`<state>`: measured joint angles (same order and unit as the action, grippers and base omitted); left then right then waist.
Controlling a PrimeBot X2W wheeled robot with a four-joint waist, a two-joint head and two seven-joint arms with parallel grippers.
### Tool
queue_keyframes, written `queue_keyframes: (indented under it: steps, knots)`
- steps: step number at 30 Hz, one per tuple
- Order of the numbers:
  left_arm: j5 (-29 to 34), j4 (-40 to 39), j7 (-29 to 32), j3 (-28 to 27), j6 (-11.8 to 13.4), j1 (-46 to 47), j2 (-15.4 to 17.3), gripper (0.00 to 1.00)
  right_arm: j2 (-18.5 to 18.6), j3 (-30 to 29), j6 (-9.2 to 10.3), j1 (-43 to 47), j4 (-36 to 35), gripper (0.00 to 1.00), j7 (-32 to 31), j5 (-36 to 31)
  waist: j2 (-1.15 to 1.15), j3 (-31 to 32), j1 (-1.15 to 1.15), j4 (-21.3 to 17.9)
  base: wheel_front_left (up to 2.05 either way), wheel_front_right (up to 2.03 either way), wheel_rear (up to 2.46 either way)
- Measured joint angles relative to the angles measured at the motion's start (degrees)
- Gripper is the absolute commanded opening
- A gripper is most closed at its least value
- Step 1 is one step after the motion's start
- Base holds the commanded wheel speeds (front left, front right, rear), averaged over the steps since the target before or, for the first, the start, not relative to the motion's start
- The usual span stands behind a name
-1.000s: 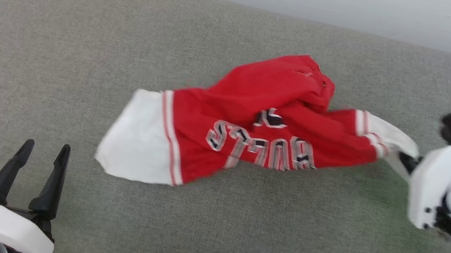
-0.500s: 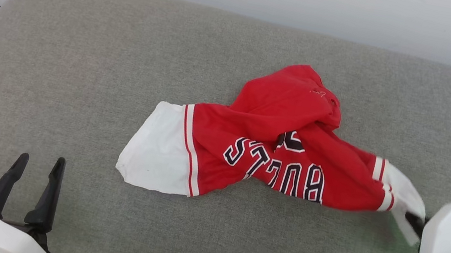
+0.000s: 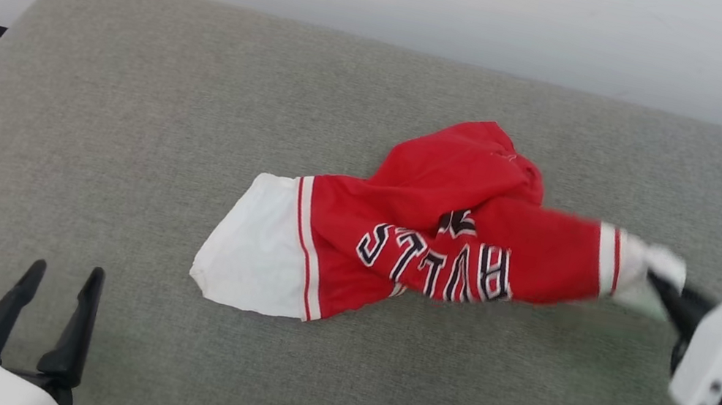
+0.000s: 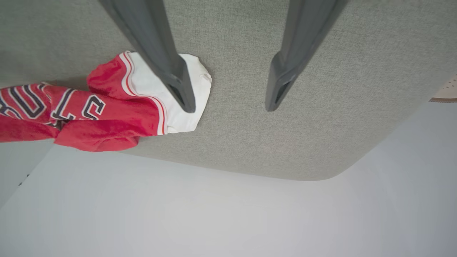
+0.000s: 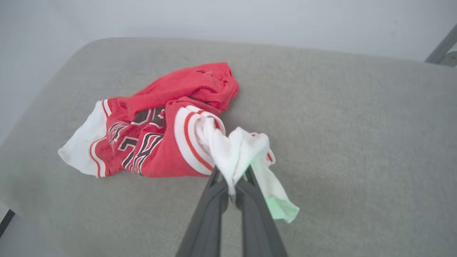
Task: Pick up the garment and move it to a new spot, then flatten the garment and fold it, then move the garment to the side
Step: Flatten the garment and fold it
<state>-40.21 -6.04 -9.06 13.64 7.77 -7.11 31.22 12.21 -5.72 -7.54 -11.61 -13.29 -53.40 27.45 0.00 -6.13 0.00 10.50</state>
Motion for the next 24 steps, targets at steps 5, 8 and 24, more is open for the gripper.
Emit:
queue_keyframes:
  steps: [5,8,24]
  knots:
    - [-0.1,0.1,0.5,1.3,-0.8,1.1,-0.3,1.0,1.2,1.3,0.03,-9.0,7.9,0.0,5.7,-0.6,0.0,-0.3,0.0,1.4,0.0,0.0,0.0]
    - [-0.1,0.7,0.6,2.1,-1.3,2.3,-0.7,1.0,2.5,2.3,0.04,-14.7,15.0,0.0,9.6,-1.8,0.0,-0.8,0.0,2.5,0.0,0.0,0.0]
    - [0.4,5.7,0.4,6.6,-5.2,9.7,-4.1,1.0,5.4,5.3,0.04,-36.8,59.2,0.47,27.0,-11.9,0.0,-5.9,0.0,9.3,0.0,0.0,0.0]
